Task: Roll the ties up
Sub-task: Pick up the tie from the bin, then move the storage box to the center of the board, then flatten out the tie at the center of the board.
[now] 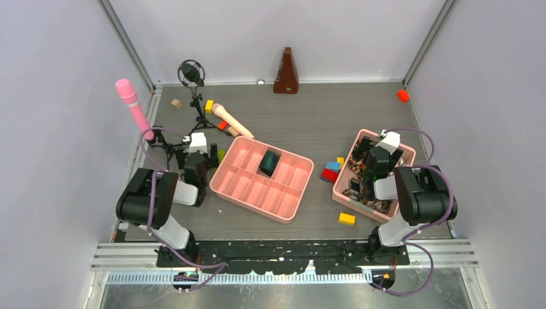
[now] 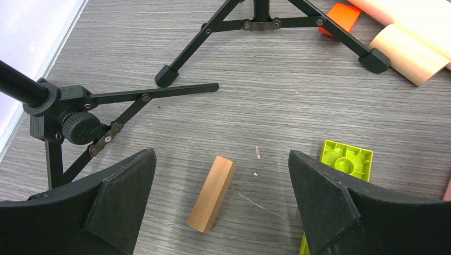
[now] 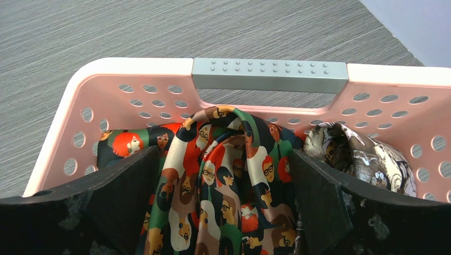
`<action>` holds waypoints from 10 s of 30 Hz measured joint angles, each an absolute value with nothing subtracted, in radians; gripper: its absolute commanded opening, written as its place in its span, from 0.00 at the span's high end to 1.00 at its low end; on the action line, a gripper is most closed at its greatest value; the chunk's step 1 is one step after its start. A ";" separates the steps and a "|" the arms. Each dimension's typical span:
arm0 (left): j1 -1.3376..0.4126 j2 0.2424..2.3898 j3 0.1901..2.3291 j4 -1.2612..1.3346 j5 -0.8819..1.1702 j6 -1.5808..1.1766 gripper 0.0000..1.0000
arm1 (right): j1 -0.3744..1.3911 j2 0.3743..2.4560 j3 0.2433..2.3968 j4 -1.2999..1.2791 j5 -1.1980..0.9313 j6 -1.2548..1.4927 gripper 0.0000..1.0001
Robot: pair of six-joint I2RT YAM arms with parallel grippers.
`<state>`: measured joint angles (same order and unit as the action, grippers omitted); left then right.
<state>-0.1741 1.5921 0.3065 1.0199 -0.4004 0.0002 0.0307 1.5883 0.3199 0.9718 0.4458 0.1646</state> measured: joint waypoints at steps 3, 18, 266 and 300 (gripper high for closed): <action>-0.174 1.592 0.307 1.020 -0.400 0.001 0.00 | 0.031 1.588 0.320 0.972 0.446 0.165 0.01; -0.174 1.588 0.300 1.031 -0.400 0.001 0.00 | 0.052 1.314 0.335 0.752 0.457 0.194 0.01; -1.027 1.794 1.445 -0.041 0.353 -0.380 0.26 | 0.457 1.112 1.825 -0.451 0.600 0.299 1.00; -0.906 1.190 1.043 0.002 0.217 -0.219 0.17 | 0.457 1.270 1.931 -0.604 -0.030 0.050 1.00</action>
<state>-0.9062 1.1904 1.0431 0.0025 0.2169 -0.2188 0.4572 1.2697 1.9308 -0.6037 -0.0303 0.0502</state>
